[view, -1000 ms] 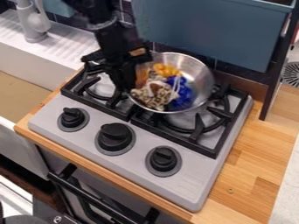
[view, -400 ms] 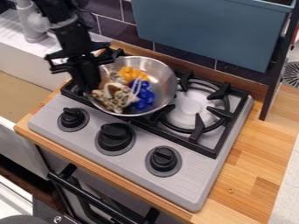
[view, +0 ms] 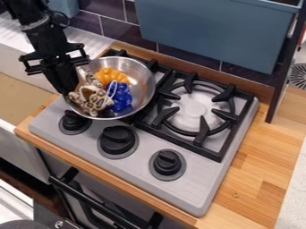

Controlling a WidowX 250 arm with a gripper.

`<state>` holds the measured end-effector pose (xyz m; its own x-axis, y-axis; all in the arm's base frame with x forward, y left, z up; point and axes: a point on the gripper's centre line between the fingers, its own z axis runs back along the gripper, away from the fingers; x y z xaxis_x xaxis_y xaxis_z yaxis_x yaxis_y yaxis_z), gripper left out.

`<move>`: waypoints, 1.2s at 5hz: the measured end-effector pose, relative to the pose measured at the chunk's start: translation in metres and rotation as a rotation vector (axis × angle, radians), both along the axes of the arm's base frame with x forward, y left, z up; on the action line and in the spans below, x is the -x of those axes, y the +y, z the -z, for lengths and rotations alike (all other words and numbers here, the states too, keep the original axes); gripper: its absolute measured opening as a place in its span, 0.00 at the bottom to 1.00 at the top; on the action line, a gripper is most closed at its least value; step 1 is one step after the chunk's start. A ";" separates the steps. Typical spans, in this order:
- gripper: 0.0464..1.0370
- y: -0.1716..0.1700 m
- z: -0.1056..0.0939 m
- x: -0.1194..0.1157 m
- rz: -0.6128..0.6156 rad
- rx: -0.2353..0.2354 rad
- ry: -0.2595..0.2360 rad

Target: Moved the silver pan to the left burner

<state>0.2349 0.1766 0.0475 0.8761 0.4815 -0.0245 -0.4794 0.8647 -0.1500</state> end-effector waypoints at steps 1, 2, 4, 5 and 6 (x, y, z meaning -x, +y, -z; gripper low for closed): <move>0.11 0.002 0.001 0.001 0.006 -0.007 -0.007; 0.31 0.003 0.004 0.002 -0.013 -0.010 0.007; 0.88 -0.002 -0.005 -0.010 -0.079 0.014 0.000; 0.96 -0.006 -0.007 -0.016 -0.143 0.031 -0.010; 0.96 -0.007 -0.026 -0.028 -0.204 -0.002 -0.047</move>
